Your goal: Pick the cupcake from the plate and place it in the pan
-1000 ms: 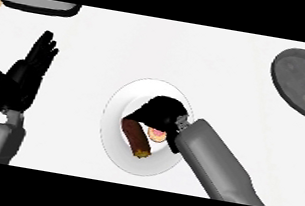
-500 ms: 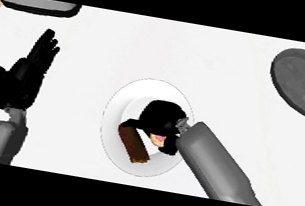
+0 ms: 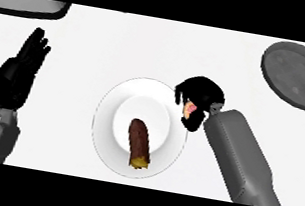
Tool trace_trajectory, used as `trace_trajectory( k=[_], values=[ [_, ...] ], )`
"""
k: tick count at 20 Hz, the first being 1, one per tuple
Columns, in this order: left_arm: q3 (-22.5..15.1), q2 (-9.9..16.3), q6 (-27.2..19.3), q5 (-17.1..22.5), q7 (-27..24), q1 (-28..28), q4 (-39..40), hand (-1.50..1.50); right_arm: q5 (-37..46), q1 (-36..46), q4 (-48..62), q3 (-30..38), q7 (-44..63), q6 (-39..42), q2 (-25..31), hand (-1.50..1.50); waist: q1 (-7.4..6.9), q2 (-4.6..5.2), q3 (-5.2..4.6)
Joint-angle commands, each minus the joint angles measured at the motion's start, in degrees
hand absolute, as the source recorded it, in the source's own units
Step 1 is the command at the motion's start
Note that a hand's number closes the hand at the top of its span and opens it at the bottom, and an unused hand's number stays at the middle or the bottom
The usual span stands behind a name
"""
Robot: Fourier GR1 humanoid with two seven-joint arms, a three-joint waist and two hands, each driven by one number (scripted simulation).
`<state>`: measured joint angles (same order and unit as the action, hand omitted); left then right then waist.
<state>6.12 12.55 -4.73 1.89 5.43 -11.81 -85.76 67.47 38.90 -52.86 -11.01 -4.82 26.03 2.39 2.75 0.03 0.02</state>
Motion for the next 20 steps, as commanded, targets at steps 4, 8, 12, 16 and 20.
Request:
trace_trajectory(
  k=[4,8,12,16,20],
  values=[
    [-0.4,0.1,0.3,-0.4,-0.1,0.7,-0.6,0.00,2.4,7.2,-2.6,17.3,32.4,-15.2,-0.3,1.50,-1.15,-0.49,-0.13],
    [-1.6,-0.8,0.7,-0.6,-0.8,-0.3,0.0,0.00,6.4,13.1,-5.0,19.7,47.2,-26.1,-2.3,1.50,-3.65,0.14,-0.12],
    [-1.5,-0.3,1.9,0.5,0.3,-1.8,0.1,0.00,12.4,20.0,-1.4,21.1,57.3,-33.0,-1.7,1.50,-4.96,0.62,-0.09],
    [-1.2,-1.0,1.2,-0.2,-1.5,-2.3,2.0,0.00,13.8,22.4,3.6,23.2,59.0,-41.3,0.3,1.50,-4.26,0.61,-0.05],
    [-0.3,0.2,1.9,0.4,-0.3,-2.5,1.9,0.00,5.7,20.7,1.3,29.5,52.1,-48.6,4.0,1.50,-3.44,0.38,0.03]
  ],
)
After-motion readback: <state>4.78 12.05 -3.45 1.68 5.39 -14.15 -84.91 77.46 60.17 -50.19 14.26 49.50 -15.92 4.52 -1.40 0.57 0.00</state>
